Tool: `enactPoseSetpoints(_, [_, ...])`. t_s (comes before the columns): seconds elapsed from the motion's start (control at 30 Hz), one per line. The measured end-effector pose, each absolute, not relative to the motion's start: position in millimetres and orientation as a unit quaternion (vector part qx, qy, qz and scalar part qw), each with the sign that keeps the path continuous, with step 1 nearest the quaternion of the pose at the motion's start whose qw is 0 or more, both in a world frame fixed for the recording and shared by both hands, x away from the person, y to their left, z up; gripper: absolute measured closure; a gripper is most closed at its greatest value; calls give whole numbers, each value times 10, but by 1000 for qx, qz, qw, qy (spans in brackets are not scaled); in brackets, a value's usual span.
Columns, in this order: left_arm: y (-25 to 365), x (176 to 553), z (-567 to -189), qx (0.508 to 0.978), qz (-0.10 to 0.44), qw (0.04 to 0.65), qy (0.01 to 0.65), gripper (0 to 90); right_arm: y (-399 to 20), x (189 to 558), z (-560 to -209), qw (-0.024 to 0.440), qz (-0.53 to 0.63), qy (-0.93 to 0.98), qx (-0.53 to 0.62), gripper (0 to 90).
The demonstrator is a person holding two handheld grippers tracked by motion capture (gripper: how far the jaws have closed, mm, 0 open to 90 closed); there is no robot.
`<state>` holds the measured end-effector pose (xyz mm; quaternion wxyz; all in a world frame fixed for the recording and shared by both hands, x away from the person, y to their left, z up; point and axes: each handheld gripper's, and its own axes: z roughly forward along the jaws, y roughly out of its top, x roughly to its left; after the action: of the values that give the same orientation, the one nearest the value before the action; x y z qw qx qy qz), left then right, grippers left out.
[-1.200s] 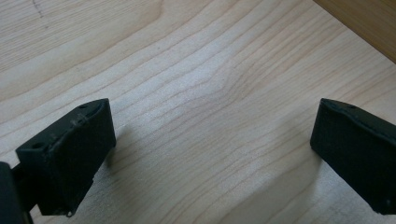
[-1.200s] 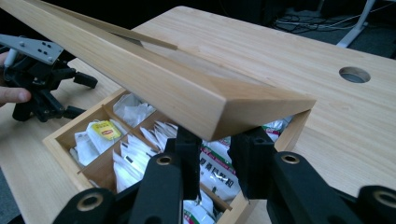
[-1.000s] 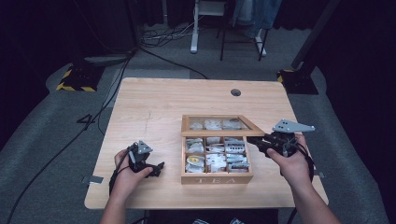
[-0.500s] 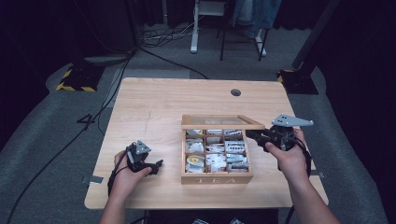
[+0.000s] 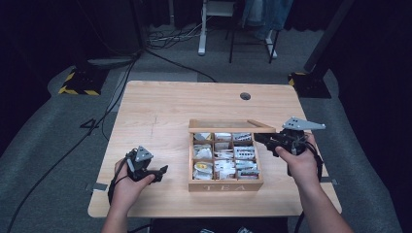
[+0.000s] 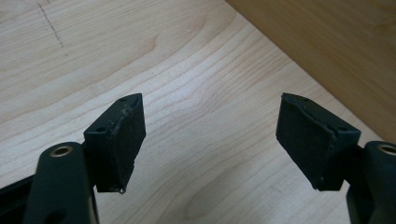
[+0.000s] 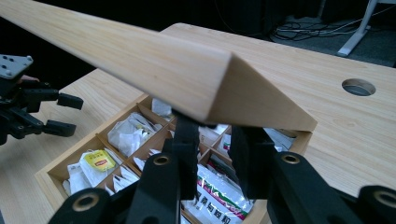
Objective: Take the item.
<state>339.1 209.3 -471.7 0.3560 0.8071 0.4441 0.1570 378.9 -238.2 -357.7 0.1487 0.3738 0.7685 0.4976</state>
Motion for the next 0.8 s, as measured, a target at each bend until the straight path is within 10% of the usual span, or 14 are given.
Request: enactPoseSetpoints(0.8, [1509,3035,-4000,826,161,416,345,283,-2385,3792,-3577,147,498,770,370,721])
